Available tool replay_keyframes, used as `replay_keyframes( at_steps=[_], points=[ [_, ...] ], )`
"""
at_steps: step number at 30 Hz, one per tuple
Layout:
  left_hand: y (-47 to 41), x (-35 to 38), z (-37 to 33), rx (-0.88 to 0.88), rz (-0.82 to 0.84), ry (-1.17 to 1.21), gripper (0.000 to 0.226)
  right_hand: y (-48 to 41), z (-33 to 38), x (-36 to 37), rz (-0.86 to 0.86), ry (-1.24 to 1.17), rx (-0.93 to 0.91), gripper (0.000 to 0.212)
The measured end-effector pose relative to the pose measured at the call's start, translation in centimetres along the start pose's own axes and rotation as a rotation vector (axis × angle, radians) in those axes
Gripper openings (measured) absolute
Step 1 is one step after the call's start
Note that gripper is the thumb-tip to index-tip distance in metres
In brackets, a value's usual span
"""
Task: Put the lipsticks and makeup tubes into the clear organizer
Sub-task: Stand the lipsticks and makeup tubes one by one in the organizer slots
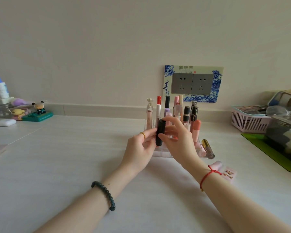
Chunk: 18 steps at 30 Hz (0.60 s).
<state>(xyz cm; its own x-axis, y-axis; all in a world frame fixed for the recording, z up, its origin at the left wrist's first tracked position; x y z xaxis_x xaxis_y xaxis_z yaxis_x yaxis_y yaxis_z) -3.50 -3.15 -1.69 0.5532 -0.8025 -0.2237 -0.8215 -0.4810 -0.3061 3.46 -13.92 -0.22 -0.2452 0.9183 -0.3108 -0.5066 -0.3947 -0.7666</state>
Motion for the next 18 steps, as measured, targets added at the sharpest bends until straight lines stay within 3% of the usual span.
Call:
replay_keyframes(
  at_steps=[18],
  points=[
    [-0.1, 0.1, 1.1, 0.006, 0.018, -0.092, 0.037, 0.5, -1.3, 0.8, 0.018, 0.082, 0.076, 0.032]
  ],
)
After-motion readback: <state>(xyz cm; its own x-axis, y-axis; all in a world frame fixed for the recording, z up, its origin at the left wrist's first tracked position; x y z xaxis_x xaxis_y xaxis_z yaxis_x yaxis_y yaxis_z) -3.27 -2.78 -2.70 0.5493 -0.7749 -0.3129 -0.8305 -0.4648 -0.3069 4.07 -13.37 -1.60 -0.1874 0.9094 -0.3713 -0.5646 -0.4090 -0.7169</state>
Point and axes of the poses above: each hand's wrist, its own y-axis away from the middle knuckle, its own x-axis out of the palm, z = x × y, the point moved 2 cm from there along -y, towards the middle knuckle, and after that the axes turned 12 degrees about -x, right-handed, at the moved point
